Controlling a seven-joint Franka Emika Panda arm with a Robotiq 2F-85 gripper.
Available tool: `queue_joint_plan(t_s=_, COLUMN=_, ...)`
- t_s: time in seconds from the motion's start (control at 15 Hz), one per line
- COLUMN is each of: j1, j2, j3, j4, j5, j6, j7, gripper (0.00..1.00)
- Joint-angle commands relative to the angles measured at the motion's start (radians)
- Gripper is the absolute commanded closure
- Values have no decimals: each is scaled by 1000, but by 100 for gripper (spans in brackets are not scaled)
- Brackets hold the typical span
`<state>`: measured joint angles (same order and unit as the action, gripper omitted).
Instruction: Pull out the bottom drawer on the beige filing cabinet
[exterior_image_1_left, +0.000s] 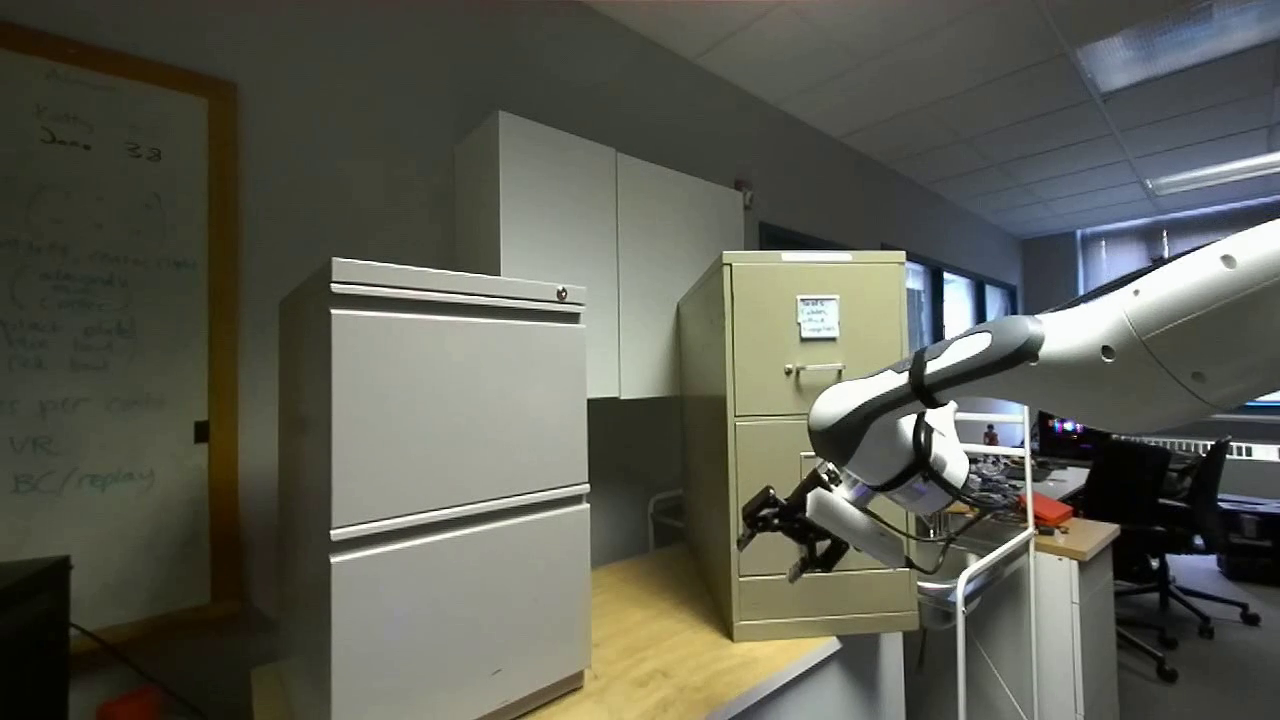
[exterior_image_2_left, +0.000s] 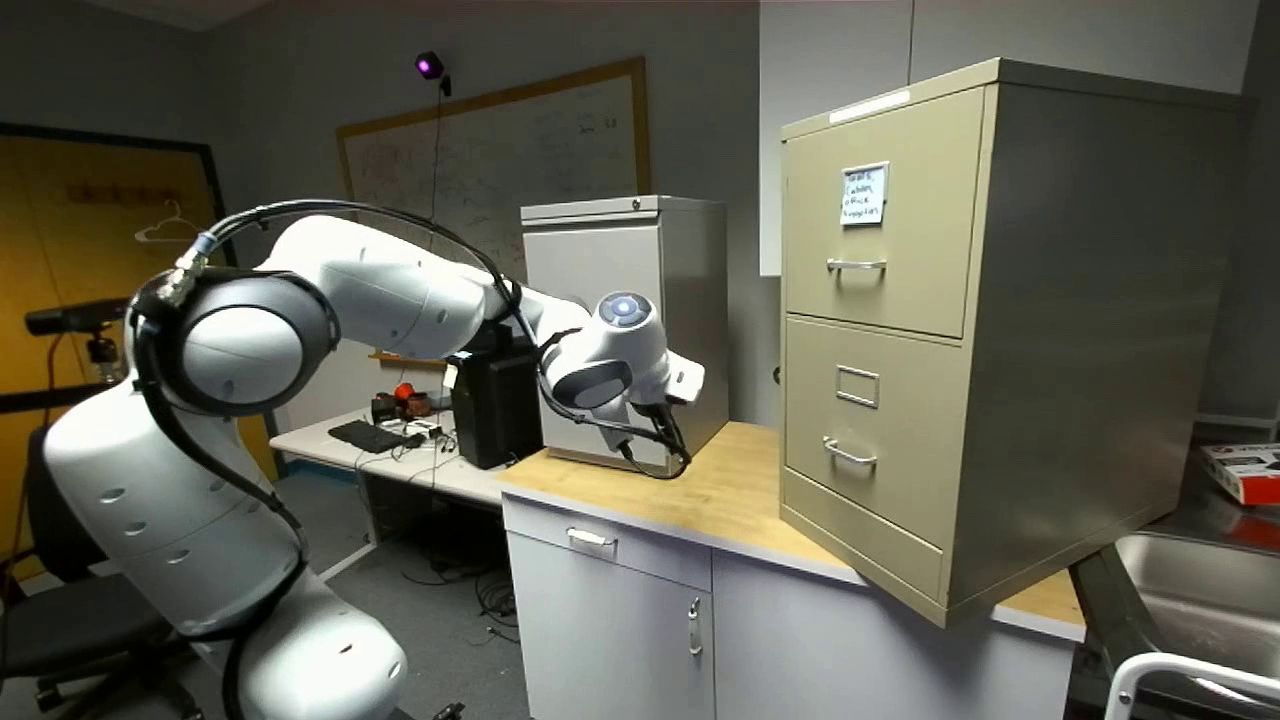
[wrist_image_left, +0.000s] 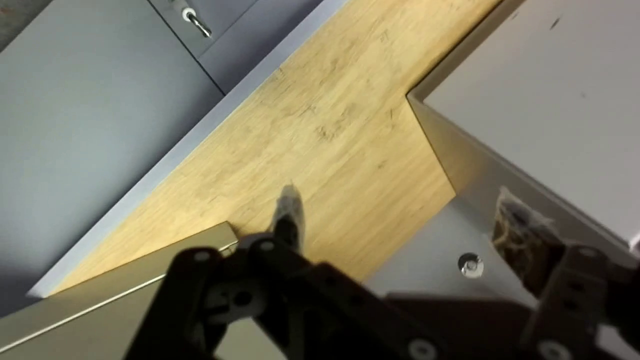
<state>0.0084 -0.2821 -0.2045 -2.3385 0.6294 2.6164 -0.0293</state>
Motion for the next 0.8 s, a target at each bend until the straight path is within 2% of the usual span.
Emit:
queue_joint_plan(t_s=0.0, j1=28, j2=12, j3=-84, j4=-17, j5=236, j6=66, j7=-92, gripper=0)
queue_joint_plan(t_s=0.4, j1=21, j2=49, j3=-241, j4=21, j5=711, j6=81, j7=-338, gripper=0)
queue_joint_plan(t_s=0.73, j1=13, j2=59, j3=-324, j4=87, j5=1097, j6=77, j7=-548, gripper=0)
